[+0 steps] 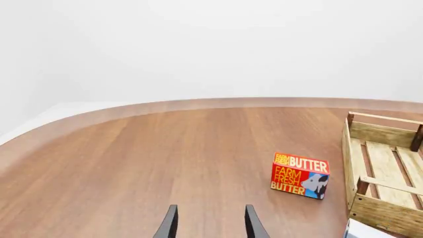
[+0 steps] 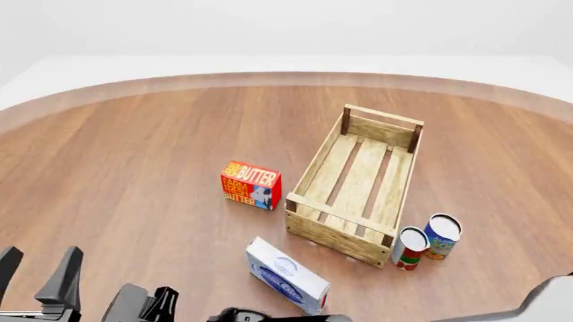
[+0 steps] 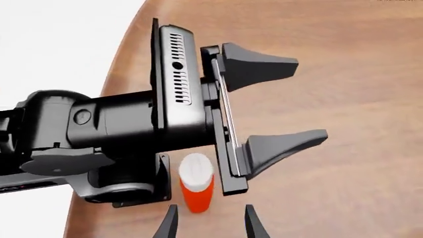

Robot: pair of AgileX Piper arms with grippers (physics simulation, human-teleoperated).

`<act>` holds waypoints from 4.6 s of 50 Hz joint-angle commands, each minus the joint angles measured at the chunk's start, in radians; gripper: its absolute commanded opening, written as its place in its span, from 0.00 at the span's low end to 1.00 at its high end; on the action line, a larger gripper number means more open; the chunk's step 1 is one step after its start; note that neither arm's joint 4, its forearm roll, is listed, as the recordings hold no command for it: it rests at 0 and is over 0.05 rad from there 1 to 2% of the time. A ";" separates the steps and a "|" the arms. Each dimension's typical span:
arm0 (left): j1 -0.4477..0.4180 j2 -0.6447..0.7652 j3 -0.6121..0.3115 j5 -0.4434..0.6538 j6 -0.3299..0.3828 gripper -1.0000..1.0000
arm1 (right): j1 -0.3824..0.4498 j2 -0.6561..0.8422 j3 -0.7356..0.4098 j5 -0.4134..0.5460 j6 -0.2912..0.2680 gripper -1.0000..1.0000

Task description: Pick up the ketchup, and put it in the wooden tray.

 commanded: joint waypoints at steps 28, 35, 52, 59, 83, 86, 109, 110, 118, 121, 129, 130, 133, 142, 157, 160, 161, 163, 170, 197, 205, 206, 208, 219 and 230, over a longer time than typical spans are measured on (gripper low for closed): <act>0.000 0.000 0.000 0.000 0.000 1.00 | 0.027 0.164 -0.073 -0.017 -0.052 1.00; 0.000 0.000 0.000 0.000 0.000 1.00 | 0.018 0.180 -0.080 -0.020 -0.059 1.00; 0.000 0.000 0.000 0.000 0.000 1.00 | 0.023 0.224 -0.108 -0.031 -0.082 1.00; 0.000 0.000 0.000 0.000 0.000 1.00 | 0.024 0.244 -0.120 -0.032 -0.082 1.00; 0.000 0.000 0.000 0.000 0.000 1.00 | 0.012 0.243 -0.075 -0.070 -0.097 0.00; 0.000 0.000 0.000 0.000 0.000 1.00 | 0.009 0.223 -0.041 -0.088 -0.099 0.00; 0.000 0.000 0.000 0.000 0.000 1.00 | -0.055 0.095 0.183 -0.205 -0.091 0.00; 0.000 0.000 0.000 0.000 0.000 1.00 | -0.062 0.088 0.194 -0.210 -0.093 0.00; 0.000 0.000 0.000 0.000 0.000 1.00 | -0.106 0.030 0.259 -0.224 -0.107 0.00; 0.000 0.000 0.000 0.000 0.000 1.00 | -0.123 0.011 0.283 -0.230 -0.109 0.00; 0.000 0.000 0.000 0.000 0.000 1.00 | -0.154 -0.031 0.316 -0.221 -0.116 0.00; 0.000 0.000 0.000 0.000 0.000 1.00 | -0.159 -0.046 0.316 -0.205 -0.115 0.00; 0.000 0.000 0.000 0.000 0.000 1.00 | -0.173 -0.103 0.300 -0.135 -0.117 0.00; 0.000 0.000 0.000 0.000 0.000 1.00 | -0.241 -0.225 0.277 -0.016 -0.143 0.00; 0.000 0.000 0.000 0.000 0.000 1.00 | -0.385 -0.413 0.227 0.206 -0.192 0.00; 0.000 0.000 0.000 0.000 0.000 1.00 | -0.427 -0.465 0.217 0.249 -0.203 0.00; 0.000 0.000 0.000 0.000 0.000 1.00 | -0.436 -0.478 0.210 0.264 -0.202 0.00; 0.000 0.000 0.000 0.000 0.000 1.00 | -0.462 -0.511 0.194 0.296 -0.201 0.00; 0.000 0.000 0.000 0.000 0.000 1.00 | -0.554 -0.596 0.184 0.349 -0.208 0.00; 0.000 0.000 0.000 0.000 0.000 1.00 | -0.858 -0.702 0.268 0.318 -0.144 0.00; 0.000 0.000 0.000 0.000 0.000 1.00 | -0.942 -0.685 0.321 0.262 -0.121 0.00; 0.000 0.000 0.000 0.000 0.000 1.00 | -0.960 -0.683 0.334 0.248 -0.120 0.00; 0.000 0.000 0.000 0.000 0.000 1.00 | -0.978 -0.677 0.350 0.227 -0.109 0.00; 0.000 0.000 0.000 0.000 0.000 1.00 | -1.072 -0.631 0.375 0.187 -0.099 0.00; 0.000 0.000 0.000 0.000 0.000 1.00 | -1.109 -0.536 0.402 0.107 -0.101 0.00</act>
